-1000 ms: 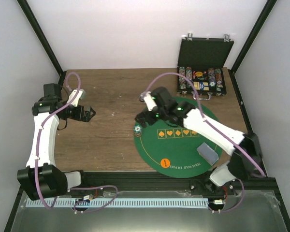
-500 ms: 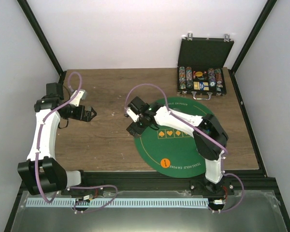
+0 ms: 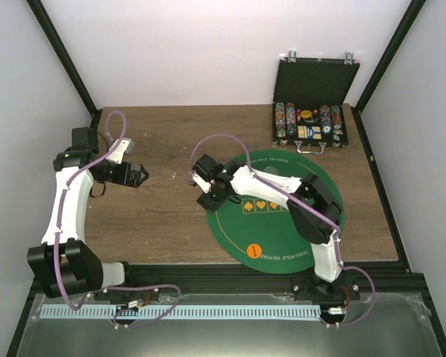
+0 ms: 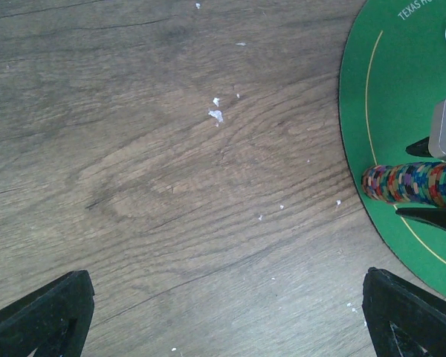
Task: Distribute texas hold em gaming equipment
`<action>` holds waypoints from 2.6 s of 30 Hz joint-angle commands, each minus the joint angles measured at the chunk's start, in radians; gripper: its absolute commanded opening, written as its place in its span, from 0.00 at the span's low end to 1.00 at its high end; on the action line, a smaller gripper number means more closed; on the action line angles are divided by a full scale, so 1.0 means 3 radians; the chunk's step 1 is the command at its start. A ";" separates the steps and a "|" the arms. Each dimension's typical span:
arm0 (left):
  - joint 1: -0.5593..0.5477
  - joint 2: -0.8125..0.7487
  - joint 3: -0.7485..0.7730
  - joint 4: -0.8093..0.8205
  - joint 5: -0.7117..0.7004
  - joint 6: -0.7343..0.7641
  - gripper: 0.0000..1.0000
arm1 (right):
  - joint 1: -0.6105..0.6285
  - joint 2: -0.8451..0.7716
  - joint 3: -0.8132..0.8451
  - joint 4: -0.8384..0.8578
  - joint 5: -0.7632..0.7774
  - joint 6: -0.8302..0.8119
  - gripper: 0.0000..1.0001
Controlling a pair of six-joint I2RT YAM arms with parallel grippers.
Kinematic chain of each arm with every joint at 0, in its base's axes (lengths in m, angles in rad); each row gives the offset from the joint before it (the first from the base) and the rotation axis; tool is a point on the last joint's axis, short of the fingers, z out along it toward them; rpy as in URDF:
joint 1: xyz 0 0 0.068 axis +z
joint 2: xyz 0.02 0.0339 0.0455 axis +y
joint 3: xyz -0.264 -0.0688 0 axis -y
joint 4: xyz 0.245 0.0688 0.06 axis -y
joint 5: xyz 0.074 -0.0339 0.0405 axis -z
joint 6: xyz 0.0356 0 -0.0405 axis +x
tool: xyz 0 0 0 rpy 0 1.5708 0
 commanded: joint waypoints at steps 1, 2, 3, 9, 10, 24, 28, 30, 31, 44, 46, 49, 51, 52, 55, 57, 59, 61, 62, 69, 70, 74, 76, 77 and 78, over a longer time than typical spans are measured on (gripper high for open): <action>-0.0017 -0.0016 0.0038 0.0006 0.0003 0.0009 0.99 | 0.0028 -0.0049 0.0151 -0.0069 0.0059 0.0022 0.66; -0.0016 -0.0017 0.0039 0.0008 0.0001 0.0010 1.00 | 0.0028 -0.0054 0.0168 -0.0080 0.0069 0.0030 0.66; -0.0017 -0.0017 0.0038 0.0009 0.0003 0.0011 1.00 | 0.0028 -0.0061 0.0177 -0.0090 0.0073 0.0030 0.66; -0.0013 -0.0017 0.0033 0.0008 -0.0004 0.0010 1.00 | 0.0036 -0.0088 0.0220 -0.0200 0.0149 0.0046 0.69; -0.0014 -0.0017 0.0040 0.0005 0.0001 0.0010 1.00 | 0.0037 -0.0099 0.0221 -0.0217 0.0180 0.0055 0.69; -0.0017 -0.0045 0.0028 0.0013 -0.0017 0.0024 1.00 | 0.0074 -0.0088 0.0198 -0.0241 0.0154 0.0086 0.43; -0.0016 -0.0053 0.0033 0.0014 -0.0017 0.0022 0.99 | 0.0072 -0.0114 0.0245 -0.0289 0.0163 0.0123 0.27; -0.0016 -0.0050 0.0036 0.0014 -0.0018 0.0024 1.00 | 0.0072 -0.0143 0.0277 -0.0302 0.0158 0.0124 0.21; -0.0015 -0.0048 0.0036 0.0014 -0.0022 0.0020 1.00 | 0.0074 -0.0152 0.0309 -0.0314 0.0160 0.0128 0.19; -0.0016 -0.0088 0.0044 0.0006 -0.0042 0.0023 0.99 | -0.0149 -0.0212 0.0727 -0.0708 0.0178 0.0132 0.01; -0.0014 -0.0098 0.0045 0.0004 -0.0038 0.0028 0.99 | -0.0336 -0.0342 0.0603 -0.0701 0.0176 0.0143 0.01; -0.0016 -0.0099 0.0048 -0.0001 -0.0041 0.0026 0.99 | -0.0662 -0.0549 0.0349 -0.0650 0.0177 0.0119 0.01; -0.0016 -0.0097 0.0049 -0.0006 -0.0036 0.0034 0.99 | -0.0936 -0.0664 0.0101 -0.0580 0.0188 0.0097 0.01; -0.0018 -0.0103 0.0050 -0.0007 -0.0036 0.0031 1.00 | -0.1064 -0.0708 0.0011 -0.0550 0.0197 0.0094 0.01; -0.0017 -0.0109 0.0055 -0.0016 -0.0028 0.0042 1.00 | -0.1486 -0.0829 -0.0314 -0.0416 0.0190 0.0084 0.01; -0.0015 -0.0107 0.0059 -0.0027 -0.0027 0.0050 0.99 | -0.1777 -0.0906 -0.0502 -0.0288 0.0139 0.0095 0.01; -0.0017 -0.0098 0.0067 -0.0035 -0.0025 0.0055 0.99 | -0.2066 -0.0965 -0.0639 -0.0187 0.0076 0.0103 0.01; -0.0016 -0.0090 0.0073 -0.0046 -0.0008 0.0059 0.99 | -0.2319 -0.0983 -0.0738 -0.0074 0.0051 0.0105 0.01; -0.0016 -0.0085 0.0073 -0.0047 0.0012 0.0065 1.00 | -0.2476 -0.0977 -0.0766 -0.0034 0.0052 0.0100 0.01; -0.0200 0.0048 0.0073 -0.0048 0.0204 0.0173 0.99 | -0.3032 -0.0796 -0.0741 0.0159 0.0067 0.0104 0.01; -0.0293 0.0076 0.0078 -0.0046 0.0224 0.0194 0.99 | -0.3065 -0.0769 -0.0736 0.0187 0.0066 0.0104 0.01; -0.0702 0.0160 0.0149 -0.0047 0.0183 0.0235 0.99 | -0.3176 -0.0635 -0.0690 0.0259 0.0083 0.0103 0.01; -0.0865 0.0210 0.0200 -0.0047 0.0162 0.0221 1.00 | -0.3214 -0.0582 -0.0684 0.0322 0.0069 0.0092 0.01; -0.0921 0.0232 0.0222 -0.0048 0.0144 0.0204 1.00 | -0.3230 -0.0549 -0.0677 0.0338 0.0062 0.0086 0.01; -0.0972 0.0248 0.0238 -0.0048 0.0121 0.0192 1.00 | -0.3234 -0.0517 -0.0666 0.0344 0.0052 0.0087 0.01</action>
